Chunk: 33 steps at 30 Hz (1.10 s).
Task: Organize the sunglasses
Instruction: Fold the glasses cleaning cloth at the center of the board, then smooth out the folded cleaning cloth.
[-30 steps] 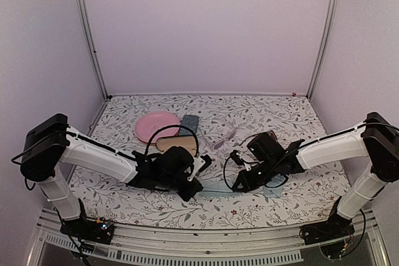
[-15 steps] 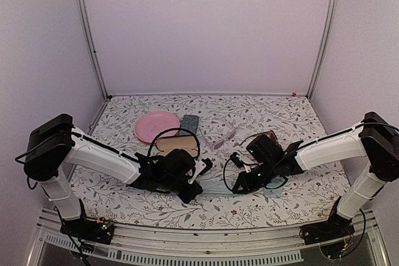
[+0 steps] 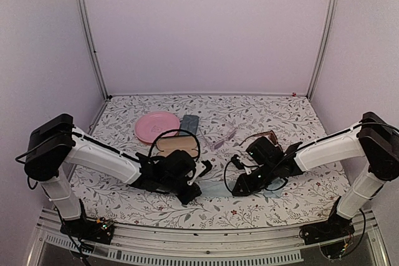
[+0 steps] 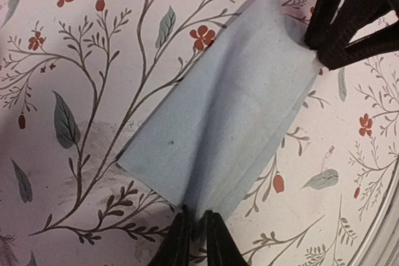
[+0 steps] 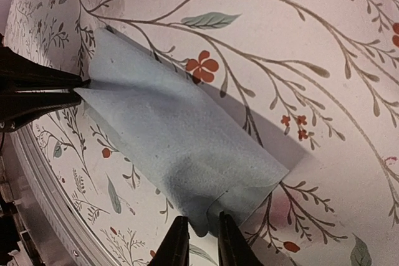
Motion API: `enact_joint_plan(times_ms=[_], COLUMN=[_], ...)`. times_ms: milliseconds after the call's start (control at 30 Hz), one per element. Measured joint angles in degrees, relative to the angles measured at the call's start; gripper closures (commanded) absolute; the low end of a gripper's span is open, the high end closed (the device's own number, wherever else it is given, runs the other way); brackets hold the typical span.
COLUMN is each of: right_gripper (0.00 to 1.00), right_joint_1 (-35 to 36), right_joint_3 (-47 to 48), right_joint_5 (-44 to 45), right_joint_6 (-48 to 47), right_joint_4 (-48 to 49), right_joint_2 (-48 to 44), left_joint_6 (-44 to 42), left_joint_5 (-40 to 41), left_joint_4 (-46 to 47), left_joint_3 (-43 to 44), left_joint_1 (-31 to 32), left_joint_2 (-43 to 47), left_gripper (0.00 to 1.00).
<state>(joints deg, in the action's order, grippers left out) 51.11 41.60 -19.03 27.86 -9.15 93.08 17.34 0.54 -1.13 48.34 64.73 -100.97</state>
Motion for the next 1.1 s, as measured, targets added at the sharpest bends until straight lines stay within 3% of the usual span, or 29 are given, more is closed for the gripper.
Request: enact_joint_plan(times_ms=[233,467,800,1100], right_gripper=[0.71,0.68,0.72,0.73], right_joint_1=[0.33,-0.04,-2.51,-4.28], right_joint_3=[-0.07,-0.52,-0.44,-0.15], right_joint_5=[1.16,3.45,3.96,3.34], right_joint_6=[0.0,0.31,0.63,0.68], right_joint_4=[-1.25,-3.26,-1.68,1.14], right_joint_2=[-1.44,-4.81,-4.92,-1.79], left_joint_6=[-0.26,-0.85,-1.07,-1.22], left_joint_5=[-0.31,-1.7,-2.82,-2.91], left_joint_4=[-0.63,-1.05,3.04,6.6], left_joint_3=[0.31,0.31,-0.31,0.07], left_joint_1=[0.26,0.31,-2.93,-5.18], left_joint_2=[0.15,4.13,6.64,1.11], left_gripper=[0.66,0.57,0.59,0.66])
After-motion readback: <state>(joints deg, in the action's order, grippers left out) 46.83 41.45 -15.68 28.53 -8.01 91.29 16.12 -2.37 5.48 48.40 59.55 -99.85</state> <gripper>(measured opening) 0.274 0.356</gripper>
